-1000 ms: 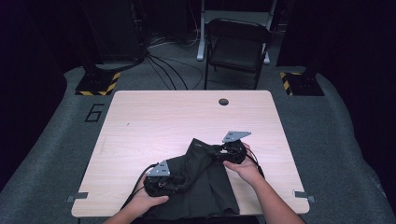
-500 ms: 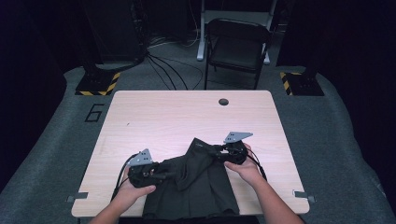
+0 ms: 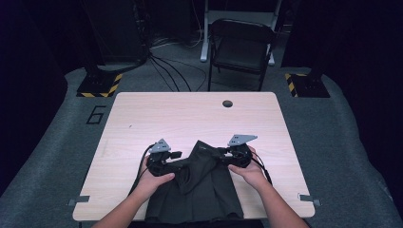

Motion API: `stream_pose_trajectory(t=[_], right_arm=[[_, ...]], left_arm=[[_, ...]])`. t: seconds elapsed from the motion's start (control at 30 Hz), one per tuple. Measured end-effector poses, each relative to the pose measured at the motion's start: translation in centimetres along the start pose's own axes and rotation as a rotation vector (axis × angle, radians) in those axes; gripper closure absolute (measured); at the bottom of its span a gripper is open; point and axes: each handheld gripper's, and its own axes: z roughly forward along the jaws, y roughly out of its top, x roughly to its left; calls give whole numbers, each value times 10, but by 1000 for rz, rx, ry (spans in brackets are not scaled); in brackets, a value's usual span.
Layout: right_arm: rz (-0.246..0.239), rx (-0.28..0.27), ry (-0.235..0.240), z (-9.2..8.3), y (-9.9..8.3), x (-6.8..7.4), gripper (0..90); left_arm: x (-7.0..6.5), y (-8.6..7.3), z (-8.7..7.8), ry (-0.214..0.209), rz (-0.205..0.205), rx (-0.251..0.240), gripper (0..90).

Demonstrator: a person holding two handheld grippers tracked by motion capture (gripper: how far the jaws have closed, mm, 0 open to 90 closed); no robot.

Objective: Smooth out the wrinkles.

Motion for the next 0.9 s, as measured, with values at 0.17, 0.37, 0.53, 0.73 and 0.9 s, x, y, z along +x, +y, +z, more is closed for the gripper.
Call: stream_pose_trajectory(t=[0.17,0.37,0.53,0.73,0.9], right_arm=[[-10,1,-1,0,0,0,616],[4,-1,-8,-1,0,2,616],[-5,-6,-10,-1,-1,2,614],[-12,-6,-18,-1,0,3,610],[-14,-10,-21,0,0,3,603]], left_arm=[[-4,2,17,18,4,11,348],[-4,0,31,39,-8,48,310],[-5,-5,35,4,-38,64,322],[-6,-9,36,-16,-53,65,333],[-9,-9,31,-2,-15,50,493]])
